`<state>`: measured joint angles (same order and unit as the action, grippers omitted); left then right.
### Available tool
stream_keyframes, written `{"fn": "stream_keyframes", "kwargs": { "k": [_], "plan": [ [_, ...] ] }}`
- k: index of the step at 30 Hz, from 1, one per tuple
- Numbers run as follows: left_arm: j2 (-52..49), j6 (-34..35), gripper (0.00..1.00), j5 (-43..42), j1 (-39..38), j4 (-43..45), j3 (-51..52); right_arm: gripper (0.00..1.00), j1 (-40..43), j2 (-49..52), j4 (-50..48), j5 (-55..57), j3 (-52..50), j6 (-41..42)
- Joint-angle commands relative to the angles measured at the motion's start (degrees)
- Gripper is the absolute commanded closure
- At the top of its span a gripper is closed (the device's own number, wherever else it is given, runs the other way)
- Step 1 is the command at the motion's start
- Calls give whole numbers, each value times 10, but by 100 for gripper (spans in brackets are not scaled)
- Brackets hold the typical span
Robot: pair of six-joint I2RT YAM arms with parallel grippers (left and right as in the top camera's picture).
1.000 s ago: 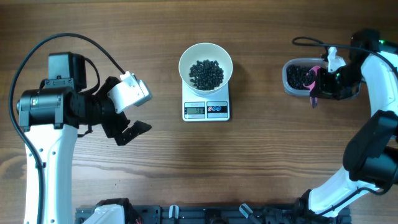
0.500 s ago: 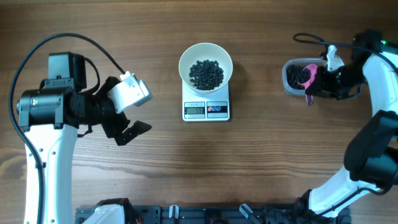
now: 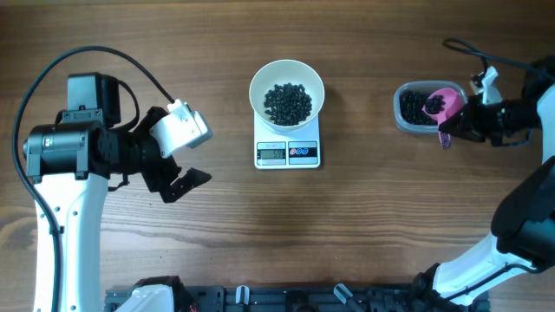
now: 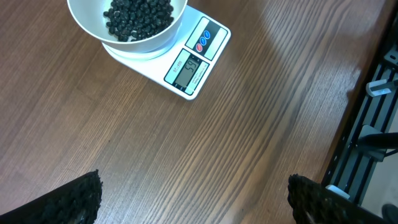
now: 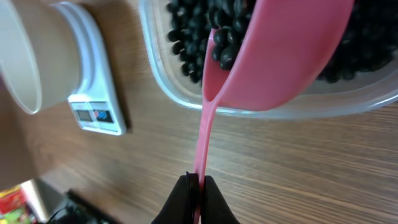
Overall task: Scoop item into bowl and weigh 150g on scale
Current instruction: 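Dip the pink scoop into the black beans and scoop again, then carry the filled scoop left over the white bowl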
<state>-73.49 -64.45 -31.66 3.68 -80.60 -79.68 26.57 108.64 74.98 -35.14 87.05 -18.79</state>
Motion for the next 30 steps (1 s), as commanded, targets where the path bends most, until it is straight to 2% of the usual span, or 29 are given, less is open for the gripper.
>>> {"fn": "stream_keyframes", "kwargs": {
  "k": [1,11,19,30],
  "plan": [
    [6,-11,0,-15,2,0,-12,96,16,-14,14,-82,5,-62],
    [6,-12,0,-15,2,0,-12,96,4,-20,52,-205,5,-113],
    [6,-12,0,-15,2,0,-12,95,-70,-61,43,-240,5,-110],
    [6,-11,0,-15,2,0,-12,96,-227,-102,-42,-217,5,-17]
  ]
}}
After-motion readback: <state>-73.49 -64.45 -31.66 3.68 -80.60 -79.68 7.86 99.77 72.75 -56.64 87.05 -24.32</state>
